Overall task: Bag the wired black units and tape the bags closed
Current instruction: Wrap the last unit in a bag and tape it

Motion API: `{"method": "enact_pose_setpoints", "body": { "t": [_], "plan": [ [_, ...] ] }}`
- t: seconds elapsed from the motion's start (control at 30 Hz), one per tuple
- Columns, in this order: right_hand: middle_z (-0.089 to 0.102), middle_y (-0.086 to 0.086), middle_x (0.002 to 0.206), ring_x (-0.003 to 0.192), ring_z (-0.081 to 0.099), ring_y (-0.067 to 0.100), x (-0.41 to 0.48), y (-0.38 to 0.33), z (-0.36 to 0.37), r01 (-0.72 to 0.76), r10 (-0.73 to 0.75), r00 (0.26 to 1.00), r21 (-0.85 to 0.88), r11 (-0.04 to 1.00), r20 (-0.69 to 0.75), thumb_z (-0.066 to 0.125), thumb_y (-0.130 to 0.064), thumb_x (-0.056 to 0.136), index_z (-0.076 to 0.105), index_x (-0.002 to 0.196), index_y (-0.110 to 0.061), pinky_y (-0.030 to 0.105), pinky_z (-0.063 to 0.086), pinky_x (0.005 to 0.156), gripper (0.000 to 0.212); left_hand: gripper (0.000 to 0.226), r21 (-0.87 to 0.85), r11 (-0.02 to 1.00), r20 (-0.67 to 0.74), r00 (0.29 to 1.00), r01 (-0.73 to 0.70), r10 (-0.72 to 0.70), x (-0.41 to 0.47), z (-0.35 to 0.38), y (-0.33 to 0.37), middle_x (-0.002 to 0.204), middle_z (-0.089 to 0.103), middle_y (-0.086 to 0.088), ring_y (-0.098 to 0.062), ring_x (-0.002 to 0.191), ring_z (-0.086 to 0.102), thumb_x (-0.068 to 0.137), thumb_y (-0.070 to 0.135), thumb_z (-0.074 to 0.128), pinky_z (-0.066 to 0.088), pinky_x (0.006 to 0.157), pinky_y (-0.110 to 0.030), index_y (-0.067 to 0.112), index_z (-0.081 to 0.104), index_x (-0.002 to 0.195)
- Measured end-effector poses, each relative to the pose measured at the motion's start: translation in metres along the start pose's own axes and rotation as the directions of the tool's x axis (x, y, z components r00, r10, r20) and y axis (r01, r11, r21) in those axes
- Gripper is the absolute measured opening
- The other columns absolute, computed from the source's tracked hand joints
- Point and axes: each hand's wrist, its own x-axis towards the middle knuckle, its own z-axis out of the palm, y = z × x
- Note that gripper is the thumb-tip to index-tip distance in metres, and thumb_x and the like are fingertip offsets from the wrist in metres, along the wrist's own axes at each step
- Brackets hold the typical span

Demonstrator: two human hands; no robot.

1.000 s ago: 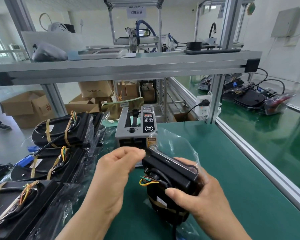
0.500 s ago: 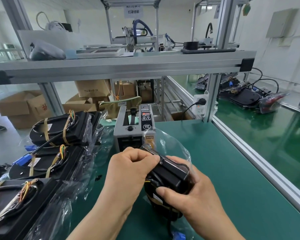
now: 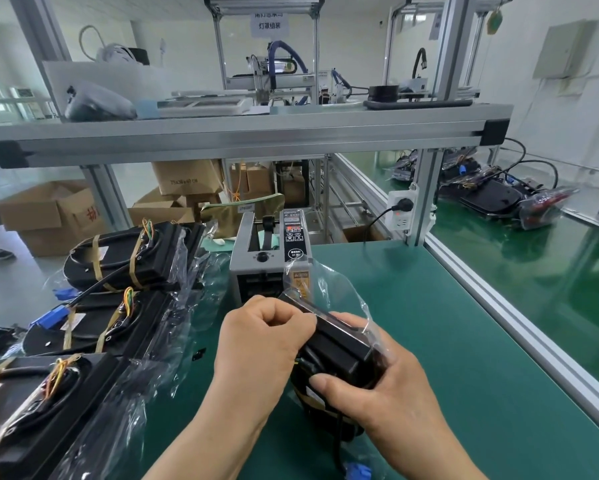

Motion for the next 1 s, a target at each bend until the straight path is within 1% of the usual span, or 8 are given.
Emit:
{"method": "enact_pose_setpoints", "body": {
  "t": [0.1,0.33,0.5,0.6,0.7,0.87,0.93,1.0],
  "plan": [
    [0.075,-0.008,0.088,0.078,0.07,0.008,0.0003,-0.0004,0.0007,0.014,-0.014,1.0,-0.028,0.999,-0.001,0.081,-0.017,0.057,0.068,0.1,-0.047,0.012,0.052,0.064,0.054,0.013,0.036,0.999,-0.013,1.0,-0.007,0.008,-0.0005,0.0002,0.0,0.066,0.064,0.016,-0.002,0.058,0.057,0.057,0.041,0.07,0.045,0.061,-0.027,0.028,0.069,0.058],
    [0.075,-0.01,0.09,0.08,0.071,0.007,0.0009,0.0031,0.0012,0.019,-0.019,1.0,-0.046,0.999,-0.008,0.081,-0.02,0.056,0.067,0.103,-0.048,0.012,0.052,0.066,0.056,0.016,0.084,0.996,-0.013,0.999,-0.029,0.03,0.0015,-0.0008,-0.0025,0.068,0.063,0.017,0.0,0.056,0.056,0.055,0.045,0.068,0.045,0.061,-0.027,0.03,0.068,0.059],
    [0.075,-0.009,0.091,0.081,0.071,0.009,0.0007,0.0026,0.0017,0.024,-0.023,1.0,-0.064,0.998,0.006,0.081,-0.021,0.059,0.066,0.104,-0.048,0.015,0.054,0.068,0.054,0.035,0.102,0.994,-0.033,0.999,-0.024,0.028,0.0006,-0.001,-0.0024,0.057,0.051,0.02,0.0,0.051,0.045,0.045,0.054,0.065,0.046,0.059,-0.032,0.036,0.063,0.074],
    [0.074,-0.009,0.09,0.08,0.07,0.007,0.0005,0.0022,0.0012,0.021,-0.021,1.0,-0.068,0.997,0.006,0.081,-0.021,0.058,0.067,0.103,-0.048,0.014,0.054,0.066,0.054,0.042,0.125,0.992,-0.029,0.999,-0.025,0.029,-0.0021,-0.0006,-0.0013,0.064,0.05,0.026,0.003,0.054,0.047,0.043,0.058,0.065,0.048,0.061,-0.03,0.042,0.059,0.081],
    [0.075,-0.01,0.09,0.08,0.07,0.006,0.0,0.0039,0.0012,0.013,-0.013,1.0,-0.069,0.998,0.002,0.081,-0.021,0.058,0.067,0.103,-0.047,0.015,0.054,0.066,0.055,0.043,0.113,0.993,-0.03,0.999,-0.031,0.035,-0.0027,-0.0012,-0.0008,0.062,0.05,0.024,0.002,0.054,0.046,0.043,0.059,0.067,0.047,0.061,-0.029,0.04,0.061,0.081],
    [0.075,-0.005,0.093,0.084,0.072,0.014,-0.0001,0.0063,0.0035,0.003,-0.002,1.0,-0.077,0.997,0.005,0.082,-0.02,0.058,0.067,0.107,-0.043,0.036,0.061,0.079,0.056,0.022,0.035,0.999,-0.023,0.999,-0.032,0.033,-0.0008,-0.0046,-0.0033,0.058,0.052,0.014,-0.006,0.057,0.048,0.06,0.048,0.069,0.05,0.065,-0.038,0.033,0.071,0.076],
    [0.075,-0.005,0.092,0.084,0.071,0.014,0.0003,0.0067,0.0028,0.011,-0.011,1.0,-0.087,0.996,0.003,0.082,-0.021,0.058,0.067,0.107,-0.044,0.033,0.06,0.079,0.056,0.017,-0.003,1.0,0.007,1.0,-0.029,0.029,-0.0002,-0.0073,-0.0038,0.062,0.061,0.007,-0.007,0.06,0.054,0.066,0.045,0.072,0.052,0.065,-0.033,0.03,0.074,0.075],
    [0.075,-0.007,0.092,0.084,0.071,0.012,0.0005,0.0067,0.0024,0.014,-0.013,1.0,-0.09,0.996,0.002,0.082,-0.022,0.057,0.067,0.106,-0.045,0.026,0.059,0.076,0.056,0.01,-0.038,0.999,0.037,0.999,-0.025,0.026,0.0016,-0.0097,-0.0037,0.072,0.071,0.003,-0.008,0.065,0.062,0.078,0.034,0.075,0.052,0.062,-0.02,0.025,0.076,0.075]
  ]
}}
